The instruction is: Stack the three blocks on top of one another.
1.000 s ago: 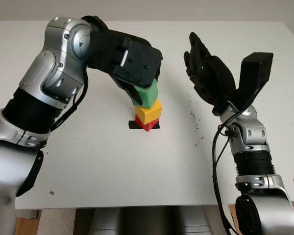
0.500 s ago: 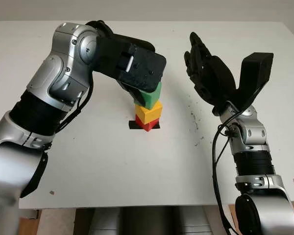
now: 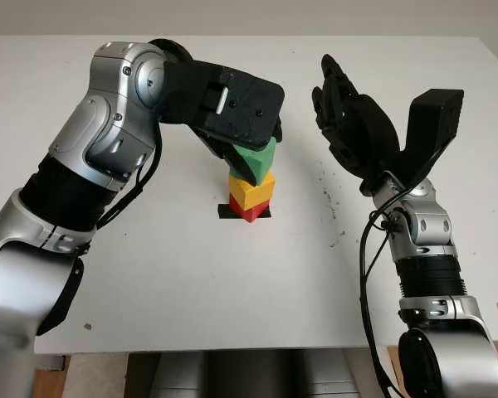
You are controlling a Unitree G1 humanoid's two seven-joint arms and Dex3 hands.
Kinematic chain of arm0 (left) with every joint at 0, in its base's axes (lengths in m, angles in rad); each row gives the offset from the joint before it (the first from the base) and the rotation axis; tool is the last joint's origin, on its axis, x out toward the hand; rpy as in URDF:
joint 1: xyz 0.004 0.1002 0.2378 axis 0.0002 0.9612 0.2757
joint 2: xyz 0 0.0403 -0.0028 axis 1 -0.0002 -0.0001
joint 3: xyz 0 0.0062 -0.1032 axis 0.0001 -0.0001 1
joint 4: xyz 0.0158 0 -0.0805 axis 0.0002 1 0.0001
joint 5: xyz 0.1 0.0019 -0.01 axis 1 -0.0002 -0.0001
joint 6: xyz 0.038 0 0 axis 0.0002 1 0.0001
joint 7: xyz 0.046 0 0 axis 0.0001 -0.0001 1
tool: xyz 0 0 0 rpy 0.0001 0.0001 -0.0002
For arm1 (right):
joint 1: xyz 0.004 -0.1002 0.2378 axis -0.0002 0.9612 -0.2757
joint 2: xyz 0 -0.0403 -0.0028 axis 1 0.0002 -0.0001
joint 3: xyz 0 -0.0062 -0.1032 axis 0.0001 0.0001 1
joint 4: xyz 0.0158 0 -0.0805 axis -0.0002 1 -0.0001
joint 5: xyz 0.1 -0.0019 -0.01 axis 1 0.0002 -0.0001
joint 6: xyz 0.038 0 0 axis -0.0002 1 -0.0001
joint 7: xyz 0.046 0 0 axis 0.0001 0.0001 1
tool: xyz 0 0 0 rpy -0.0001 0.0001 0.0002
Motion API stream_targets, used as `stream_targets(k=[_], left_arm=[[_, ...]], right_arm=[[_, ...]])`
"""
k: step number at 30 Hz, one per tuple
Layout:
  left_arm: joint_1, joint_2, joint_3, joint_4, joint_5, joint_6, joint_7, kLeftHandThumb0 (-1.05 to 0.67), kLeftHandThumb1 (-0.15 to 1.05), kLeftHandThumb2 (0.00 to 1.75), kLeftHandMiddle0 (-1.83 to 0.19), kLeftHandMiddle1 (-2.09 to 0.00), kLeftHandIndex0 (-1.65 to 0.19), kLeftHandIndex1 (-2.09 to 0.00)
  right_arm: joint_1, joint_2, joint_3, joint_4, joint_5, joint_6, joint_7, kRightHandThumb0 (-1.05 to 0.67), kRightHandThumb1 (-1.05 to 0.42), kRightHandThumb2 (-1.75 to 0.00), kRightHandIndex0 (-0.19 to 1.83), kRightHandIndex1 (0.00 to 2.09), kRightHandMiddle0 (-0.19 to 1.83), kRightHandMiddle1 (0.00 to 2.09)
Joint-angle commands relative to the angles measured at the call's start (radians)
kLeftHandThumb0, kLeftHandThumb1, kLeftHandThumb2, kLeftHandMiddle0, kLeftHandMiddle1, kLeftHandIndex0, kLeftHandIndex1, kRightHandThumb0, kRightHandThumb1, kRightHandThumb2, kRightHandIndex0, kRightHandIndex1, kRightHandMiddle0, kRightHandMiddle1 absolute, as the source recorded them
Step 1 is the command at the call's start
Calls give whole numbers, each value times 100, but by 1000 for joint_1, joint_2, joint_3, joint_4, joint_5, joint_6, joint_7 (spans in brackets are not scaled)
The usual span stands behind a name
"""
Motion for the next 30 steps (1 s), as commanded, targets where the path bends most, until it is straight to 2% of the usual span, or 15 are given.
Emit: stream_targets(k=[1,11,14,16,17,19,22,25,30], left_arm=[[-11,8,15,-15,-26,5,-24,-72,86,4,11,-1,11,-9],[-41,58,3,-27,-39,38,-132,-79,84,5,19,0,19,0],[-45,72,22,-39,-46,79,-142,-86,89,7,19,0,19,0],[-37,77,64,-51,-71,139,-129,-93,99,9,19,0,19,0],[-25,83,92,-61,-87,165,-110,-97,102,13,19,0,19,0],[13,106,150,-89,-111,173,-54,-103,104,38,19,0,19,0],[90,110,279,-130,-191,200,49,-99,105,72,19,0,19,0],[163,79,379,-151,-252,251,181,-93,105,73,19,0,19,0],[297,4,520,-192,-351,314,413,-95,105,67,19,0,19,0]], right_arm=[[-7,0,-2,4,-1,-13,0,-73,-105,-72,-19,0,-19,0],[-15,-3,-3,14,-8,-15,-1,-70,-105,-72,-19,0,-19,0],[-15,-5,-1,21,-5,-18,15,-70,-105,-73,-19,0,-19,0],[-16,-5,-1,30,-5,-26,22,-70,-105,-73,-19,0,-19,0],[-17,-3,-2,34,-5,-28,22,-70,-105,-73,-19,0,-19,0],[-18,-1,-6,44,-2,-35,25,-70,-105,-74,-19,0,-19,0],[-21,-3,-12,68,7,-47,43,-71,-105,-74,-19,0,-19,0],[-24,-7,-13,87,6,-58,51,-71,-105,-75,-19,0,-19,0],[-28,-5,-13,101,4,-61,50,-71,-105,-76,-19,0,-19,0]])
